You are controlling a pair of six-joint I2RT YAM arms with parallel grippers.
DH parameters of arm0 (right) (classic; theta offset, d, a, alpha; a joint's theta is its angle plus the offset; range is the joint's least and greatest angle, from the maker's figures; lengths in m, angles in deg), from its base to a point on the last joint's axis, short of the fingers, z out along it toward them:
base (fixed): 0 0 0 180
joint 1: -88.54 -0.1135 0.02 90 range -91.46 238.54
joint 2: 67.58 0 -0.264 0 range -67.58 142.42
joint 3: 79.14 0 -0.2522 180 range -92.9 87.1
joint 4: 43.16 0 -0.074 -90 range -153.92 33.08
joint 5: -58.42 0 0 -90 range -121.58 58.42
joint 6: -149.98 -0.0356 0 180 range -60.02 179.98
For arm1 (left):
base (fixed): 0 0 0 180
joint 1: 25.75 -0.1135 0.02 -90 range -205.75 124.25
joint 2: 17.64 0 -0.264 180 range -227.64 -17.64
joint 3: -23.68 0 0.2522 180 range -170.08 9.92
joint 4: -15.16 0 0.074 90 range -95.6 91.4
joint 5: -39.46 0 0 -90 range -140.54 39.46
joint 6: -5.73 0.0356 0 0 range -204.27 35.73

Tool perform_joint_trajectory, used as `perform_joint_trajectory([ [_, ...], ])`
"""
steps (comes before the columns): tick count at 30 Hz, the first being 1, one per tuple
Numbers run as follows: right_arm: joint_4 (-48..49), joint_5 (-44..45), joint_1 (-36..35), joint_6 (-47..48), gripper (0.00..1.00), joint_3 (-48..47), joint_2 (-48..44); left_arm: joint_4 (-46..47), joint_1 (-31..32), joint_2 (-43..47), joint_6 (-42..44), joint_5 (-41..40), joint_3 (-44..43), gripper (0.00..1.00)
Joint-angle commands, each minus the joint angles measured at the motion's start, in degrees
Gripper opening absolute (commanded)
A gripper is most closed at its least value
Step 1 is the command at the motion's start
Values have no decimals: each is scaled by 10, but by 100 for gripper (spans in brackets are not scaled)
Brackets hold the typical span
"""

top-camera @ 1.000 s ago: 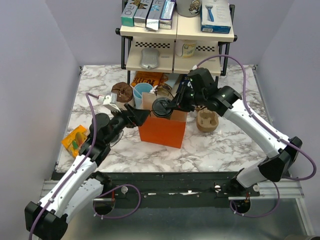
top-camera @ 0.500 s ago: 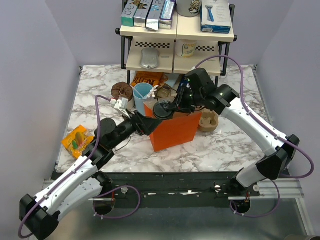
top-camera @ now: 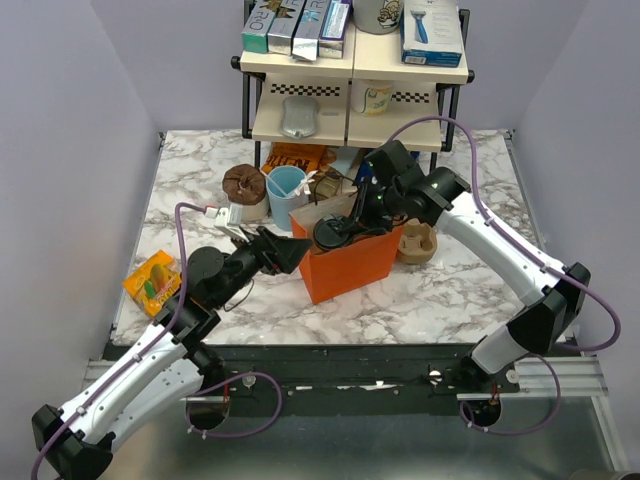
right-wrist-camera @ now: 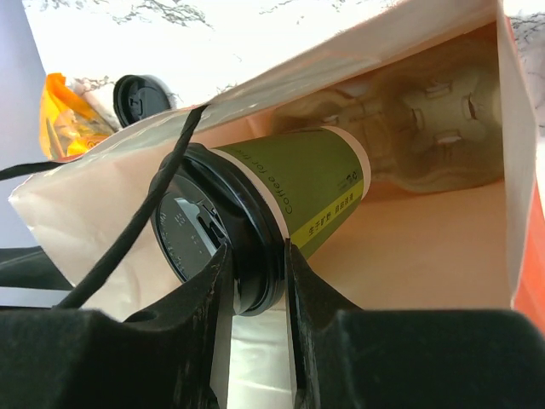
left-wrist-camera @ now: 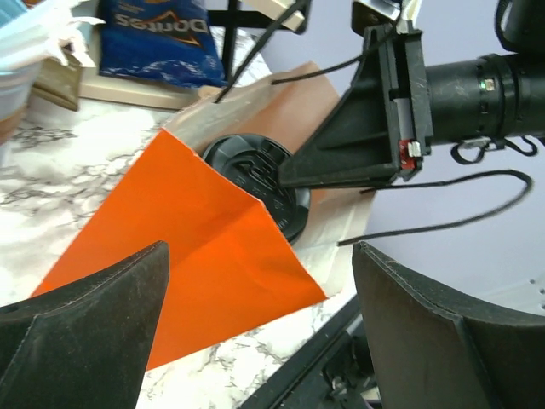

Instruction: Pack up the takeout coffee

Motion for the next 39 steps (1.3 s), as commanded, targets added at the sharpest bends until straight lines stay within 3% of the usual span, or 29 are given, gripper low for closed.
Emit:
perform_joint_trajectory([
  [1,-2,-17,2,5,2,-20,15,-25,1,-5,12,-44,-12,96],
  [18,-13,-46,2,17,4,-29,62,72,1,-40,-10,21,21,99],
  [39,0,-49,0,26,6,-19,85,51,1,-38,-6,17,21,99],
])
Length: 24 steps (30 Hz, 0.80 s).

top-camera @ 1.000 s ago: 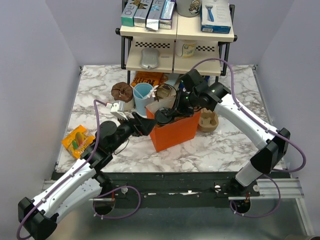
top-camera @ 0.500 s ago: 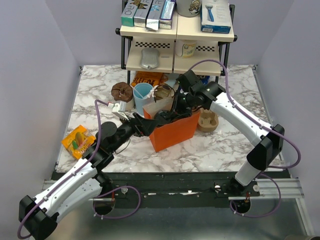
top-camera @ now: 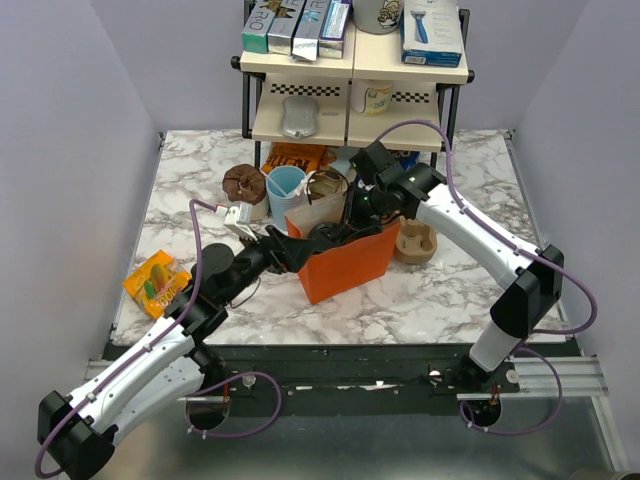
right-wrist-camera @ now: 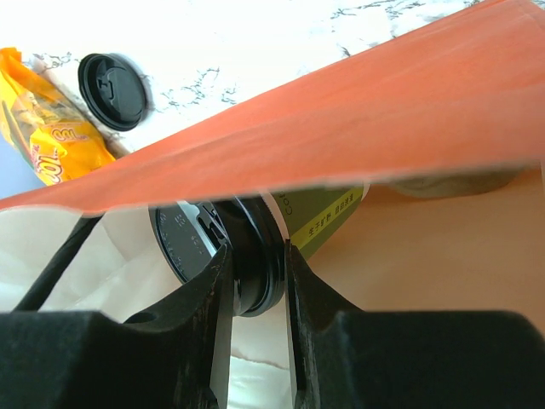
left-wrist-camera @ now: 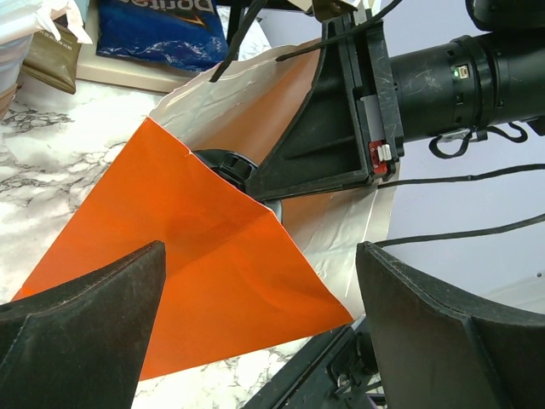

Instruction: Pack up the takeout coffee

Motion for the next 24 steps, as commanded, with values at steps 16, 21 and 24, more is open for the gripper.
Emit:
perform_joint_trajectory([
  [16,16,-7,-3,7,6,21,44,12,1,-2,-1,24,8,99],
  [21,25,-14,-3,9,6,27,50,15,2,-2,-4,29,9,99],
  [24,23,-17,-3,14,7,26,53,13,1,-2,-4,28,10,99],
])
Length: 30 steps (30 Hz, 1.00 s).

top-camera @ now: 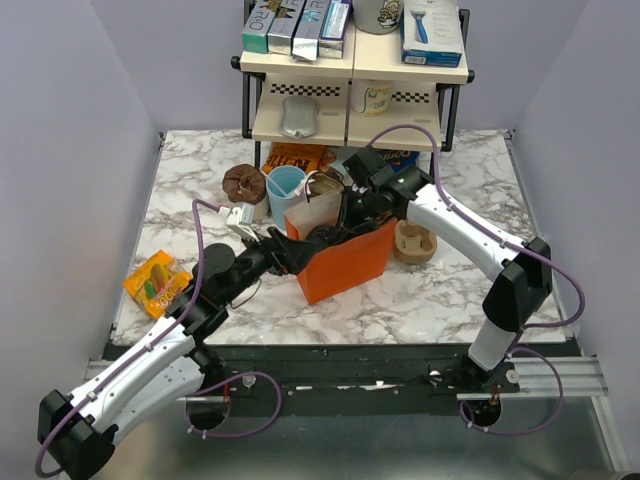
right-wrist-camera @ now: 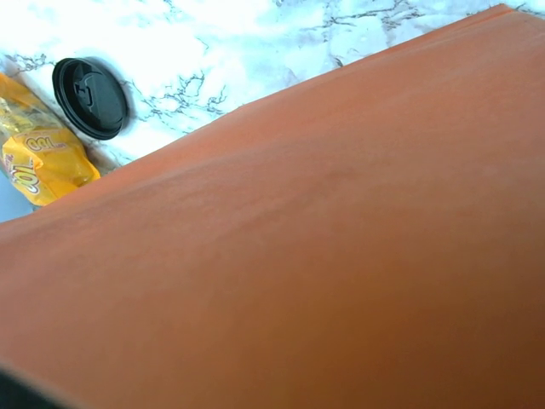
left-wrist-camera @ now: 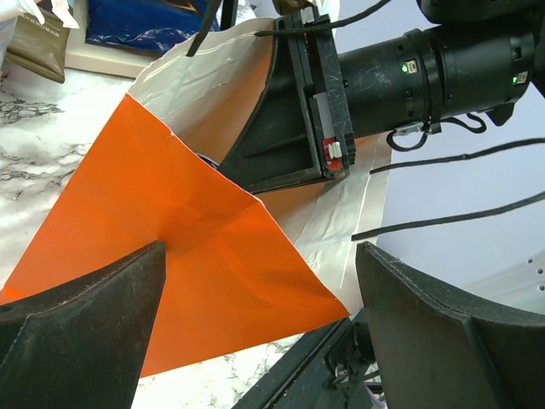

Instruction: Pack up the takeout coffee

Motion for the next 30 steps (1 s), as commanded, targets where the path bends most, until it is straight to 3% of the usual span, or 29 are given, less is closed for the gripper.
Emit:
perform_joint_trajectory([
  [1,-4,-18,-4,9,7,13,23,13,1,1,-3,12,7,99],
  [24,-3,-33,-4,15,16,22,33,6,1,9,-5,8,10,99],
  [30,-3,-38,-4,15,29,26,28,0,2,11,-3,5,7,99],
])
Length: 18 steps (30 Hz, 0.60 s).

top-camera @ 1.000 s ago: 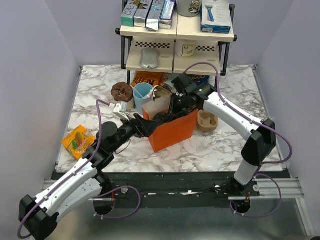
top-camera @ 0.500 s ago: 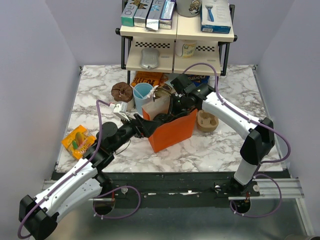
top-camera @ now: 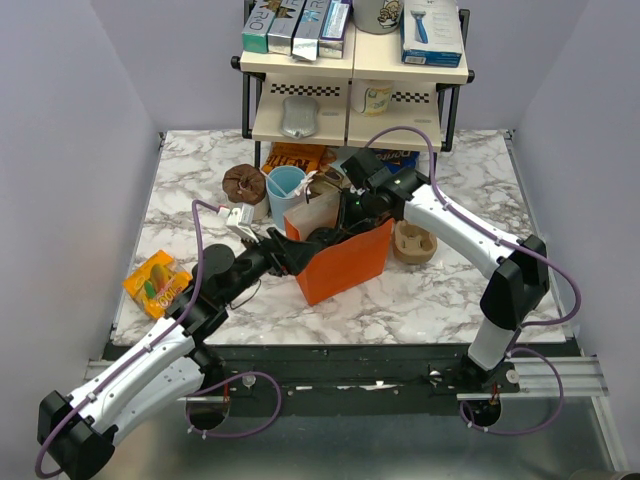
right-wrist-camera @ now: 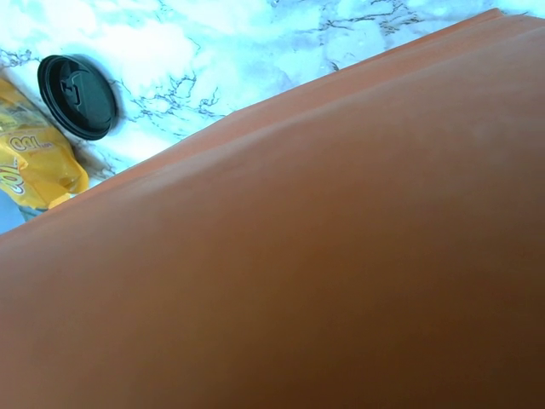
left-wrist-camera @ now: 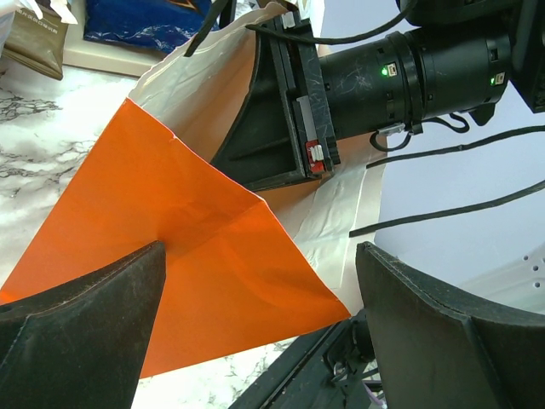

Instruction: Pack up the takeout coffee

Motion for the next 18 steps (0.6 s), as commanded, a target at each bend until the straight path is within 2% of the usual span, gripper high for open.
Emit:
perform_joint_trajectory([
  [1,-15,-35,-3,1,30,18,18,2,1,7,0,3,4,99],
  [11,-23,-31,-4,3,42,10,17,-6,1,15,0,-4,3,99],
  [18,-28,-29,-4,3,55,6,17,-11,1,15,3,-7,1,99],
])
